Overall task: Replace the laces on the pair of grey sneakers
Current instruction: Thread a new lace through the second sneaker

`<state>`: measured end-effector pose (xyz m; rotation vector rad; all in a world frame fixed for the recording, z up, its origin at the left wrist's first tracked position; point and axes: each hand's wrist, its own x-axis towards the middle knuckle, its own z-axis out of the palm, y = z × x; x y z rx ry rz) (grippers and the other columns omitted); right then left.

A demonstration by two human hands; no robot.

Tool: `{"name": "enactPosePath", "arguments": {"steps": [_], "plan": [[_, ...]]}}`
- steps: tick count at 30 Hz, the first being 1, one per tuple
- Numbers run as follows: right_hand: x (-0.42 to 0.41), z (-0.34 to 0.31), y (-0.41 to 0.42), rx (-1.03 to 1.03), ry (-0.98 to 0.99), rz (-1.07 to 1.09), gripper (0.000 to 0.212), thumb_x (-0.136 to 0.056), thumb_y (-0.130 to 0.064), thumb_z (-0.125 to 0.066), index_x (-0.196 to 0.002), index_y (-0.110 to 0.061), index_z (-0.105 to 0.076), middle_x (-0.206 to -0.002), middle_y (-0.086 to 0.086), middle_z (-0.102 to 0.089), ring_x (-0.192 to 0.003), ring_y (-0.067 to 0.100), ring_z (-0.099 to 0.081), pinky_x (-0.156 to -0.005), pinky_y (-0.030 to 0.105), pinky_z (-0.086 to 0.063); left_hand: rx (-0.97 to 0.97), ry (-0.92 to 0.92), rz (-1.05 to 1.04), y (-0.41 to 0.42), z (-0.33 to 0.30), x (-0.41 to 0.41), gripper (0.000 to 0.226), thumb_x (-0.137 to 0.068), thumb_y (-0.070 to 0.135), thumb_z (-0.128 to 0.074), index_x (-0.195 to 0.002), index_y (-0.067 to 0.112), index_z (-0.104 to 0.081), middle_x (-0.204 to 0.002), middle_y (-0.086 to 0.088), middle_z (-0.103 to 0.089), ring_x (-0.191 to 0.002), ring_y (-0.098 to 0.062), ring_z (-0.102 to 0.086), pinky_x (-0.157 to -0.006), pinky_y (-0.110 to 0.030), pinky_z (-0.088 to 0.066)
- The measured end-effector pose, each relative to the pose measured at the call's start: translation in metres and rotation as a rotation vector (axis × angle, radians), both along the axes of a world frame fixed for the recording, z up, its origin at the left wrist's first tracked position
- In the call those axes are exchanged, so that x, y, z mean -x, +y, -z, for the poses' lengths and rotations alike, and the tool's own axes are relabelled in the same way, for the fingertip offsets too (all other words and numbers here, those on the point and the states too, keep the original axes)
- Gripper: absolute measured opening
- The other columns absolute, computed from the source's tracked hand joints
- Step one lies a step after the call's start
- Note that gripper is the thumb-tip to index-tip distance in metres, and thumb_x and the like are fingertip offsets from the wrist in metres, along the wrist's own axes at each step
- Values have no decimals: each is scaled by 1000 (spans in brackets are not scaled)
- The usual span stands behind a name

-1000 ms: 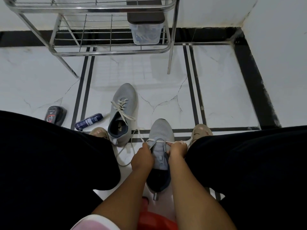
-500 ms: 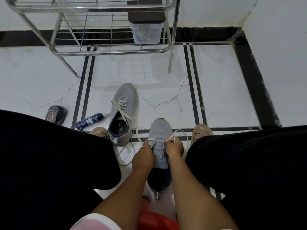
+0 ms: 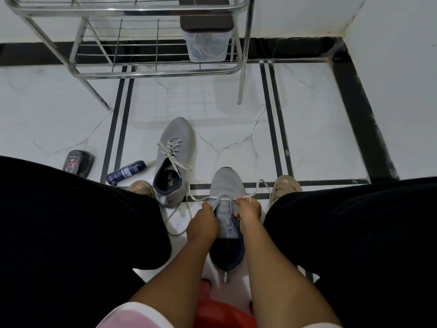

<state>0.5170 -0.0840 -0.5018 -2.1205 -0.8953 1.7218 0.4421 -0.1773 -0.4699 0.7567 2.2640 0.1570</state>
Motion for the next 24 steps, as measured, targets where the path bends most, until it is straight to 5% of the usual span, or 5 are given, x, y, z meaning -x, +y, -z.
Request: {"name": "enactPosePath", "arguments": {"steps": [7, 11, 15, 20, 24], "plan": [[1, -1, -2, -40, -14, -43, 29, -93, -18, -60, -67, -16, -48, -65, 3, -52, -52, 15, -43, -37, 19, -34, -81, -272, -356, 3, -3, 4, 62, -92, 67, -24, -117, 17, -52, -118, -7, -61, -110, -29, -57, -91, -35, -43], [1, -4, -4, -43, -6, -66, 29, -94, -19, -59, -67, -16, -48, -65, 3, -51, -54, 16, -44, -41, 22, -36, -173, -455, -748, 22, 6, 23, 55, -97, 51, -36, -118, 7, -61, -123, -19, -62, -114, -36, -58, -100, -43, -47], [1, -2, -3, -24, -41, -103, 24, -93, -22, -59, -72, -16, -52, -72, 5, -55, -56, 16, -46, -39, 21, -36, -348, -757, -1102, 30, -3, 30, 20, -99, 26, -51, -94, 8, -59, -58, -3, -69, -50, -10, -66, -43, -18, -50], [9, -15, -3, -16, -66, 77, 36, -92, -32, -56, -114, -6, -46, -103, 11, -57, -88, 30, -60, -68, 33, -52, -414, -485, -961, 38, 1, 28, 25, -99, 27, -47, -89, 11, -64, -88, -7, -63, -78, -18, -55, -57, -25, -39], [12, -40, 7, -11, -104, 172, 43, -102, -29, -34, -131, 2, -43, -126, 20, -55, -115, 36, -53, -87, 36, -41, -543, -459, -908, 49, -18, 27, 31, -101, 23, -42, -77, 15, -60, -92, -5, -64, -87, -18, -57, -81, -34, -46]]}}
